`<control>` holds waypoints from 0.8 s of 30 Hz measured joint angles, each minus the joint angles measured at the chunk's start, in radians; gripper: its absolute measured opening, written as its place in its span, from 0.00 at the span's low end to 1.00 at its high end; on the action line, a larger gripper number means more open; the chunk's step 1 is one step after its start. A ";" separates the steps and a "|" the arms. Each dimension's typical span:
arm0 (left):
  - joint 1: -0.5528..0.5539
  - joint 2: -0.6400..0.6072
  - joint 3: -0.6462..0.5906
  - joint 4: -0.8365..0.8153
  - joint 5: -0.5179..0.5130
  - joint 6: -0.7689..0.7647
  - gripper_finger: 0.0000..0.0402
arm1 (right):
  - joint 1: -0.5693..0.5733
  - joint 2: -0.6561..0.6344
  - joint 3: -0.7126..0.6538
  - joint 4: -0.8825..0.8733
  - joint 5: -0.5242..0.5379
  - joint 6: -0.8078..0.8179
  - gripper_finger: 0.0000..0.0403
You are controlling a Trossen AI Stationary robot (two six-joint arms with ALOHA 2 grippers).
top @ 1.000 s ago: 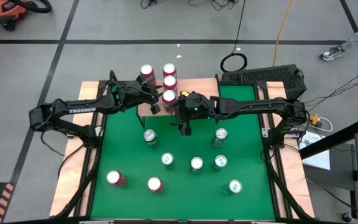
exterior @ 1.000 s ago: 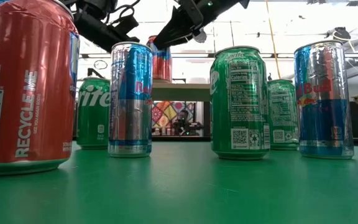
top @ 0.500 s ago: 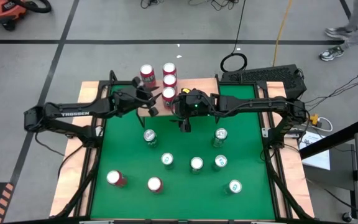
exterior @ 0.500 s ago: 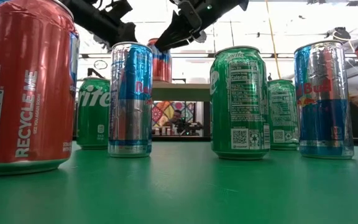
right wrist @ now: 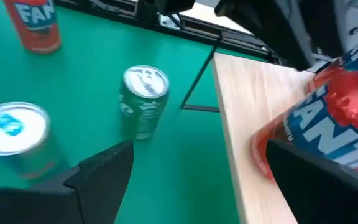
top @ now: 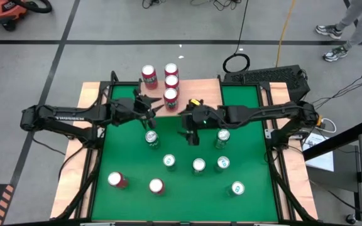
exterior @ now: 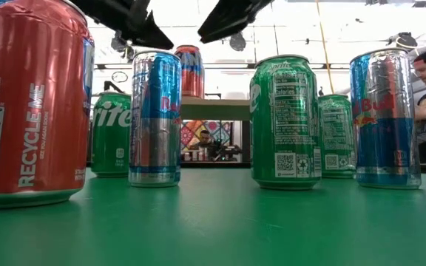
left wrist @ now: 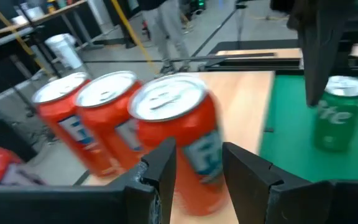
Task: Place canned beverage on shelf
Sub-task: Put the red soda can on the shelf aligned with the other red soda can
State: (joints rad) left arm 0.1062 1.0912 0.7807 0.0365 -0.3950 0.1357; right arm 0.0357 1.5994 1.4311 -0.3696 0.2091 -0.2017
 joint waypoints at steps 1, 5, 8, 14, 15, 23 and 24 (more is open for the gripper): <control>-0.017 0.000 0.000 -0.001 0.000 -0.010 0.33 | 0.019 -0.011 0.000 -0.018 0.016 0.014 0.89; -0.092 -0.012 0.000 -0.005 -0.011 -0.049 0.33 | 0.093 -0.051 0.000 -0.109 0.044 0.095 0.89; -0.160 -0.042 0.000 -0.010 -0.060 -0.077 0.33 | 0.156 -0.074 0.000 -0.170 0.081 0.164 0.89; -0.293 -0.121 0.000 -0.068 -0.134 -0.141 0.33 | 0.281 -0.088 0.000 -0.218 0.133 0.242 0.89; -0.309 -0.133 0.000 -0.086 -0.134 -0.165 0.33 | 0.297 -0.088 0.000 -0.218 0.132 0.242 0.89; -0.501 -0.187 0.000 -0.265 -0.135 -0.335 0.33 | 0.339 -0.088 0.000 -0.193 0.134 0.338 0.89; -0.531 -0.187 0.000 -0.273 -0.136 -0.339 0.33 | 0.339 -0.088 0.000 -0.197 0.134 0.355 0.89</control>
State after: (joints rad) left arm -0.4247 0.9039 0.7807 -0.2368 -0.5309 -0.2038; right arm 0.3748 1.5116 1.4311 -0.5663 0.3431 0.1538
